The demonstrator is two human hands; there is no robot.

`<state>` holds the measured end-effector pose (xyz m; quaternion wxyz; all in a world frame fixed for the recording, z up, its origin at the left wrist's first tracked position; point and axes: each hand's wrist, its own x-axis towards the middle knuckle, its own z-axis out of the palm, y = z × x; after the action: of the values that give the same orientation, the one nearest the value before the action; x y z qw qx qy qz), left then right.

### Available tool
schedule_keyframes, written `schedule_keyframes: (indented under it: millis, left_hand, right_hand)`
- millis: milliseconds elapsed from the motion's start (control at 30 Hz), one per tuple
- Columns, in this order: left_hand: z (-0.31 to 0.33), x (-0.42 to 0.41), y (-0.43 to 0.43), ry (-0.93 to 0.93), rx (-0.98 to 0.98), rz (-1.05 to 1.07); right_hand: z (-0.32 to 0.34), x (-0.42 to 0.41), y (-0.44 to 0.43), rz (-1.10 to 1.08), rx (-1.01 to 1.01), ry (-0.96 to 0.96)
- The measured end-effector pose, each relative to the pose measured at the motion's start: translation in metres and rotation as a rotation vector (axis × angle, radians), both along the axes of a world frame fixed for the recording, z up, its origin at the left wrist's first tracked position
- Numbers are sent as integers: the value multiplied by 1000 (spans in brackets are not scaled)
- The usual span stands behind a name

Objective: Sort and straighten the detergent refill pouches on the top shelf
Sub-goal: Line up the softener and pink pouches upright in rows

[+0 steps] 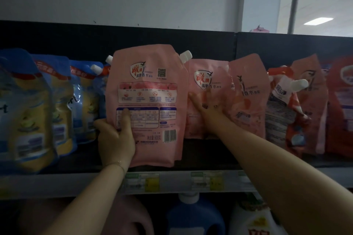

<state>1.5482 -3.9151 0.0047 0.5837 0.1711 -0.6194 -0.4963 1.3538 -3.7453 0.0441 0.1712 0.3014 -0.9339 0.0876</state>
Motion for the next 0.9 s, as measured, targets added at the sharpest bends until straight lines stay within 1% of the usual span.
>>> schedule_keyframes:
  millis: [67,133,233,300,400,467,500,567,633,667,700,733,767,800,833,867,900]
  left_hand:
    - [0,-2,-1,-2,3,6]
    - [0,-3,-2,-3,8,9]
    - [-1,-4,-2,-3,5,13]
    - [-1,-4,-3,-16,12,17]
    - [-3,-5,-6,-23,12,20]
    - [-3,-5,-7,-18,14,22]
    - [-4,-5,-7,-20,14,25]
    - [-3,-4,-6,-33,12,28]
    - [-2,-3,-5,-46,12,29]
    - [-2,-2,-5,-53,15,28]
    - [-2,-2,-5,-60,18,24]
    - [-1,-2,-5,-69,17,23]
    - [0,0,-4,-83,19,27]
    - [1,1,-1,-105,18,39]
    - [3,3,1,-129,15,47]
    - [4,5,4,-154,25,48]
    - [6,7,5,-170,43,29]
  right_hand:
    - [-2,-5,0,-11,6,24]
    - [-5,-9,-3,-18,8,92]
    - [-11,-11,-11,-42,-40,177]
    - [-13,-9,-15,-40,-50,199]
    - [-9,-1,-17,-85,18,161]
    - [-5,7,-15,-89,47,73]
    - [-4,11,-14,-69,12,19]
    - [-3,21,-10,15,-152,-10]
    - [-7,39,-6,119,-426,79]
    - [-9,51,-4,169,-585,82]
    - [-11,65,-3,217,-722,24]
    - [-13,78,-1,273,-825,-94]
    - [-13,93,0,335,-867,-242]
    - [-15,103,-1,389,-853,-376]
    - [-16,112,-4,422,-778,-456]
    - [-19,117,-6,417,-693,-469]
    - [-21,120,-10,374,-648,-440]
